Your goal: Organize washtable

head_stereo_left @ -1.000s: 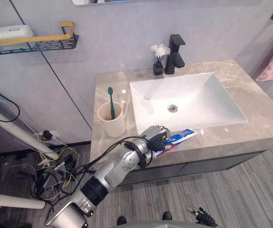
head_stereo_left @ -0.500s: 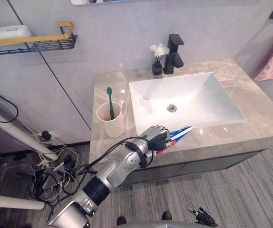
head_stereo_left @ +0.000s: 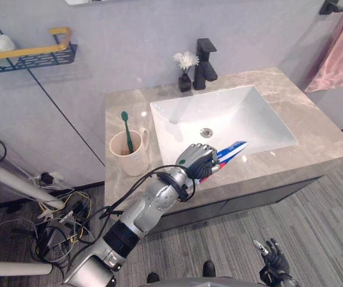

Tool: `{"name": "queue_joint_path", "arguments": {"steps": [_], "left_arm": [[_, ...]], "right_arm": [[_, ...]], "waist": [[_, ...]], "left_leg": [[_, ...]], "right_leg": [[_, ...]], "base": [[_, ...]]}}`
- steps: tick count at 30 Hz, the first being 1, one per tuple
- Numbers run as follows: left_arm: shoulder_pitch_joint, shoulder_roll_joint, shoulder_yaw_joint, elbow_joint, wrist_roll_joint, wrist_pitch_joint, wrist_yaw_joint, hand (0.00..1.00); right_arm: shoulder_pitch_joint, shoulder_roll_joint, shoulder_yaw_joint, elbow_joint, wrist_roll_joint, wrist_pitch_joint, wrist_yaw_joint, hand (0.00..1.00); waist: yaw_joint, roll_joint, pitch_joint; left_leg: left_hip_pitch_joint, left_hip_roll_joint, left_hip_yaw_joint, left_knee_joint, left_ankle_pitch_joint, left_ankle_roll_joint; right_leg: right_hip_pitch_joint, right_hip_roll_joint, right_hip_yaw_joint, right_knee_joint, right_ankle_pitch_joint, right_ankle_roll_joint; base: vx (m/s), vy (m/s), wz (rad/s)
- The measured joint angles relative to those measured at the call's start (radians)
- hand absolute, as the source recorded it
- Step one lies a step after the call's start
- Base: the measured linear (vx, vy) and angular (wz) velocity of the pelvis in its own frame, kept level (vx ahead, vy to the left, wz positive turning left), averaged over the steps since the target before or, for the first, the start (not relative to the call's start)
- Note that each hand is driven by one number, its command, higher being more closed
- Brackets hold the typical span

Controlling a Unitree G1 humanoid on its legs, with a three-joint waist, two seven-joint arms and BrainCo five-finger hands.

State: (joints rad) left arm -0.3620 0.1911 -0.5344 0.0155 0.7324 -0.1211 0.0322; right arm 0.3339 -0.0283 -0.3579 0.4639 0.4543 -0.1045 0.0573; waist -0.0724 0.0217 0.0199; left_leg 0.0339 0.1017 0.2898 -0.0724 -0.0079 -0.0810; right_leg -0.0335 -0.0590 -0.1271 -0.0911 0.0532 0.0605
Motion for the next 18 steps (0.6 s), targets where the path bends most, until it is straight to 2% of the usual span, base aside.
{"name": "queue_joint_path", "arguments": {"steps": [9, 13, 18], "left_arm": [[0.000, -0.026, 0.032, -0.124, 0.002, -0.002, 0.025, 1.00], [0.000, -0.030, 0.047, -0.177, 0.002, -0.015, 0.036, 1.00], [0.000, -0.032, 0.066, -0.179, 0.001, -0.019, 0.037, 1.00]], "right_arm": [[0.075, 0.040, 0.004, -0.318, 0.094, -0.025, 0.028, 0.00], [0.078, 0.037, 0.104, -0.448, 0.249, -0.029, 0.099, 0.00], [0.070, 0.024, 0.285, -0.595, 0.353, -0.015, 0.176, 0.00]], "waist": [[-0.003, 0.004, -0.002], [0.000, 0.006, -0.004], [0.010, 0.006, -0.004]], "left_leg": [[0.011, 0.001, 0.047, 0.030, -0.026, 0.004], [0.009, 0.001, 0.045, 0.030, -0.025, 0.004], [0.003, 0.000, 0.031, 0.031, -0.025, 0.004]], "right_leg": [[0.001, 0.003, 0.037, 0.000, 0.015, 0.005], [-0.001, 0.004, 0.036, 0.000, 0.015, 0.004], [-0.001, 0.001, 0.028, 0.000, 0.015, 0.005]], "base": [[-0.03, 0.007, -0.15], [0.00, 0.000, 0.00], [0.02, 0.001, 0.05]]}}
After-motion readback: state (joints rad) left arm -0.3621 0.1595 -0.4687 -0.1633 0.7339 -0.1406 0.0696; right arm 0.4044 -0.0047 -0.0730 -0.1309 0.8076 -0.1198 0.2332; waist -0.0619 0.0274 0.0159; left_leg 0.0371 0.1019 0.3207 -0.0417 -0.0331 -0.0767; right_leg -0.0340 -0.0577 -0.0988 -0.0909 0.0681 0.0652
